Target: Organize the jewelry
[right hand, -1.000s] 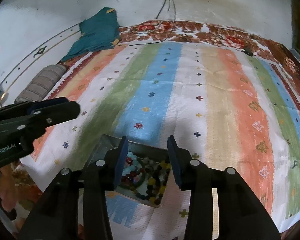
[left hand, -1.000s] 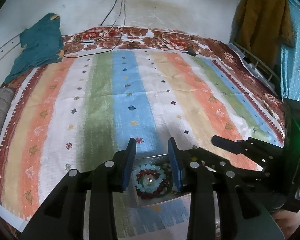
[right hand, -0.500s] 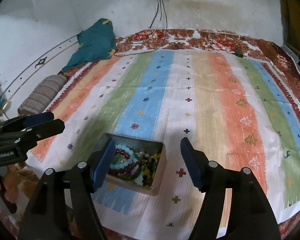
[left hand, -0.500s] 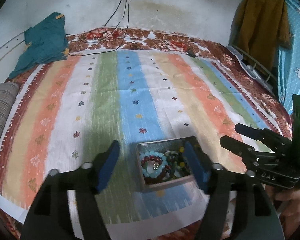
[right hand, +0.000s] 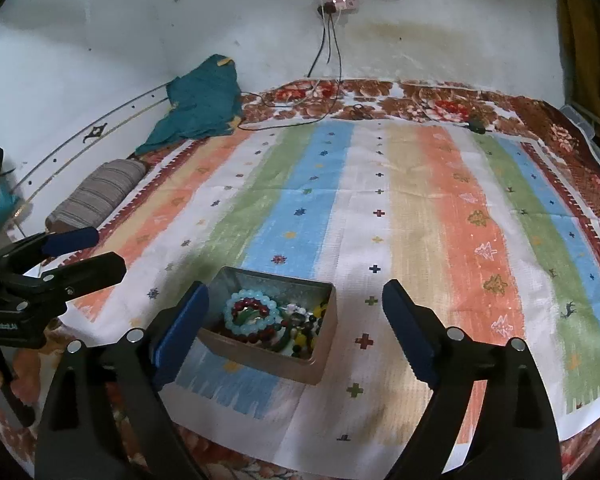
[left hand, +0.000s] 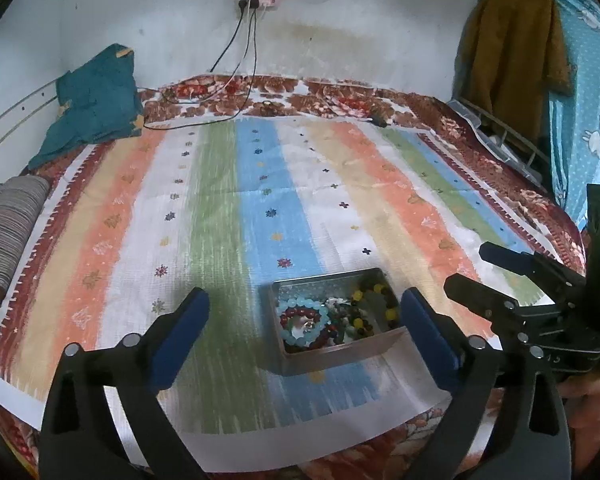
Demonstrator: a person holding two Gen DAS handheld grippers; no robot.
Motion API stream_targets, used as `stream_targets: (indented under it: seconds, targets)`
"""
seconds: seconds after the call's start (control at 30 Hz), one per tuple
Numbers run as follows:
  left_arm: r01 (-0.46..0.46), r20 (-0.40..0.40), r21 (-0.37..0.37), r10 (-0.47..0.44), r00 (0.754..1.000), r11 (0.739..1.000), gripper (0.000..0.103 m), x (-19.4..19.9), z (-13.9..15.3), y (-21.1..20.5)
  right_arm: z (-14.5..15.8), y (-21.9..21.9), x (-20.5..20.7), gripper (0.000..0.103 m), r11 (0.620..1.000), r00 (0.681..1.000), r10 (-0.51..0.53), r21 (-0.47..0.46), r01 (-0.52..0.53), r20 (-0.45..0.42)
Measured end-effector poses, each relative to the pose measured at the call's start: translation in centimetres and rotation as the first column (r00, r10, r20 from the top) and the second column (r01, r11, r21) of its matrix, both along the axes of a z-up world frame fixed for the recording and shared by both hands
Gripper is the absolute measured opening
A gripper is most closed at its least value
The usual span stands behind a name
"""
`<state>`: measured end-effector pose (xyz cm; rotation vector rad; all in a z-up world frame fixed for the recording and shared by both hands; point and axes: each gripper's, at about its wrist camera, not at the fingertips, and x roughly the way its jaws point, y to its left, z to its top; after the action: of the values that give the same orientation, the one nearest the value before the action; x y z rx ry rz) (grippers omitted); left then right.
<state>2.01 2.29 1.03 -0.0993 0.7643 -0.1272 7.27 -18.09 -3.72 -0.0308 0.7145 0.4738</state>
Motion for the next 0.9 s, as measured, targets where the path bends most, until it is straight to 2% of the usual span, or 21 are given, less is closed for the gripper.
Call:
stream_targets:
  seconds: [0.2,0.53,0.9]
  targets:
    - [0.0,0.016,0.034,-0.001,1.0,0.999,0.097,-1.1,-0.1,-1.0,0.3,-0.5,-1.4,0.096,1.0,1.0,0.012,0.021,-0.012,0.02]
    - [-0.005,0.031,0.016,0.005,1.0,1.0,0.098,-2.3,0.0,-1.1,0.6,-1.1,-2.8,0.096,0.999,0.999,0.016,0.033,-0.018,0.042]
    - [-0.005,0.033,0.042,0.004,0.999,0.999,0.098,-2.3,-0.2,-1.4,0.7,-1.2,-3.0,0.097,0.999,0.999,0.016,0.042,-0.018,0.05]
